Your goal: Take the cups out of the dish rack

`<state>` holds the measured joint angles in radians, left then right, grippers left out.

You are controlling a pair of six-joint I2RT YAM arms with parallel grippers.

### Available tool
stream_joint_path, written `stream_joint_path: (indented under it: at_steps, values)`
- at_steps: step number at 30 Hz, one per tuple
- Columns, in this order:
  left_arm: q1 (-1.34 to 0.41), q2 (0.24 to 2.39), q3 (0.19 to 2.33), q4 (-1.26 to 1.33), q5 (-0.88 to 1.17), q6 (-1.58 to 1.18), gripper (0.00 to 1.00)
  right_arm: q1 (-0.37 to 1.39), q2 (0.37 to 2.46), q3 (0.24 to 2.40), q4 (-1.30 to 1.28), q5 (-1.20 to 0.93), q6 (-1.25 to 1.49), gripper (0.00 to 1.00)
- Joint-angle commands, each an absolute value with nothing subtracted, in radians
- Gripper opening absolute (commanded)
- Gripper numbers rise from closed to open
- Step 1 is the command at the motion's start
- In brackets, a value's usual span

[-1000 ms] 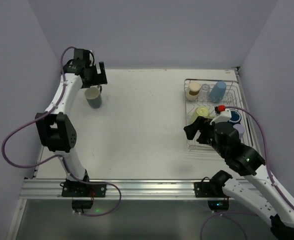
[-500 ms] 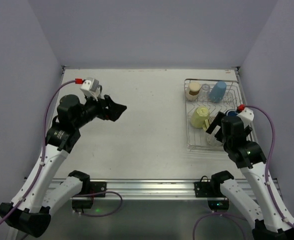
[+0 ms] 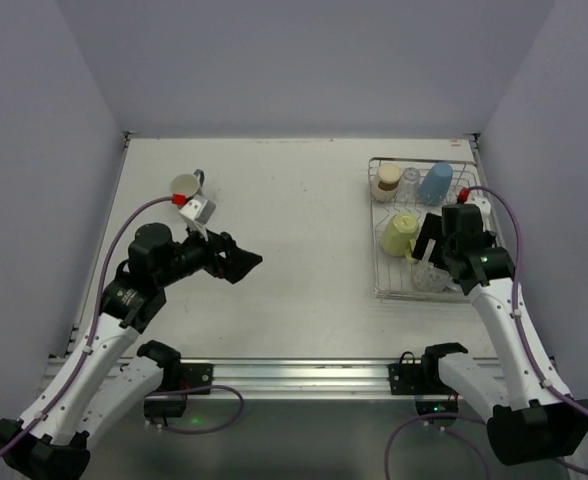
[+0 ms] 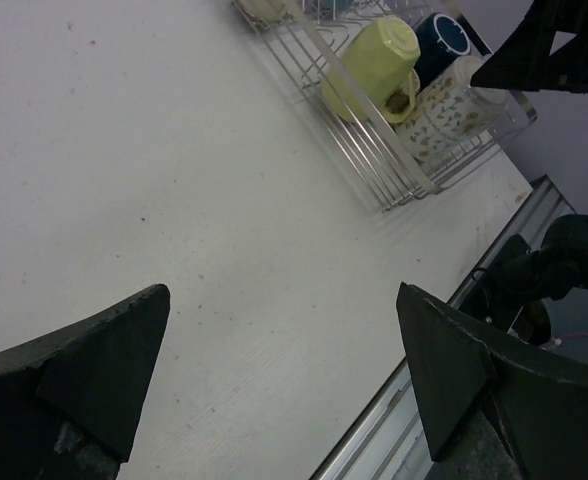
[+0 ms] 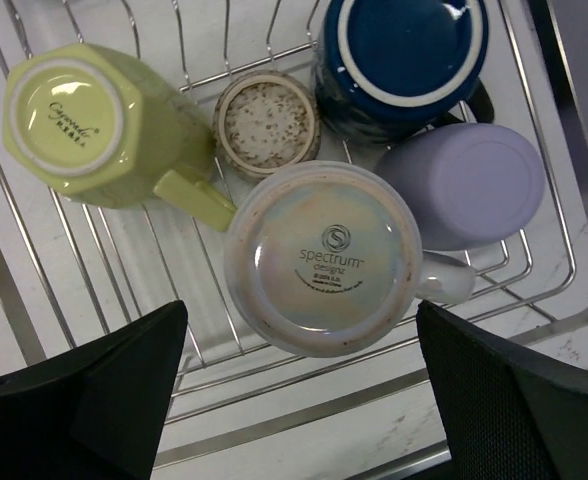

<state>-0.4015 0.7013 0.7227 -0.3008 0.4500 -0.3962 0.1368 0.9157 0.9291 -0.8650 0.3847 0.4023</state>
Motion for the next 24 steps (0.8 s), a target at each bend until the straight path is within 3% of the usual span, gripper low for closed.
stream_joint_path:
  at_steps: [1,24]
  values:
    - [-0.437,0.699,0.71,-0.275,0.434,-0.357,1.0,0.115,0.939,0.959,-0.807,0.246,0.296,0.99]
    - [-0.598,0.699,0.718,-0.307,0.313,-0.304,1.0,0.023,1.025,0.902,-0.781,0.299,0.316,0.99]
